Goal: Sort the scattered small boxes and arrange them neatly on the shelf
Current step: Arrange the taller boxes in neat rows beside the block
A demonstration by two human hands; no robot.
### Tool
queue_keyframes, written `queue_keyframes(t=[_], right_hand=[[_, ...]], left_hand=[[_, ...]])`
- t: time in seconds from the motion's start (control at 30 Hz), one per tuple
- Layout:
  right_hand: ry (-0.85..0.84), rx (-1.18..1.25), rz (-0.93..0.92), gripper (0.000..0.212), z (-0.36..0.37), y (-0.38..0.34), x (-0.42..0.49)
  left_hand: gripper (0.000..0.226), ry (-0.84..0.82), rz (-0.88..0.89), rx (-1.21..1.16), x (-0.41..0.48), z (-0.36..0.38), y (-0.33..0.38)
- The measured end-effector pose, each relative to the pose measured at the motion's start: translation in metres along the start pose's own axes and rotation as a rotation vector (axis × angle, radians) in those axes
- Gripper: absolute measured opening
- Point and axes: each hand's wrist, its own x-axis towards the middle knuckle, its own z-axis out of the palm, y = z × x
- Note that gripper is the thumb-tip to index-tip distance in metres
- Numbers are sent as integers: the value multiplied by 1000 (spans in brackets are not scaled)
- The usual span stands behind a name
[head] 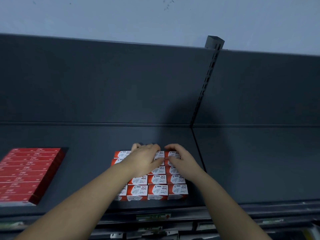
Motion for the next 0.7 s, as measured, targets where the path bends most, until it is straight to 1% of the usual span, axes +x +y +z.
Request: queue_keyframes(t=[0.07, 0.13, 0.2, 0.27, 0.33, 0.4, 0.47, 0.53, 0.6, 0.63, 0.7], right_hand=[[-9, 9, 12, 31, 1, -1, 1], [-18, 12, 33, 32, 1, -1, 0], [-33, 48, 52, 34, -2, -3, -3], [-20, 111, 48, 37, -5, -5, -9], [58, 143, 15, 39, -9, -8, -16], [127, 189, -7, 38, -12, -4, -23], [162, 237, -19, 33, -11, 4, -32], [178, 279, -6, 39, -7, 12, -41], [169, 306, 27, 44, 0, 16, -48], [161, 321, 40, 45, 3, 16, -51], [151, 341, 61, 49, 12, 13, -55]], left_hand=[[35, 13, -1, 11, 0, 1, 1], [35, 10, -19, -37, -1, 0, 3], [44, -16, -73, -214, -2, -4, 3], [54, 9, -100, -502, -5, -10, -2], [56, 118, -88, -668, -16, -18, -10], [58, 238, -107, -755, -35, -27, -18], [57, 352, -146, -856, -60, -29, -32], [58, 422, -203, -953, -85, -21, -51], [65, 432, -237, -1058, -104, -8, -64], [72, 420, -241, -1157, -111, -2, -65], [86, 359, -234, -1331, -118, 7, -57]])
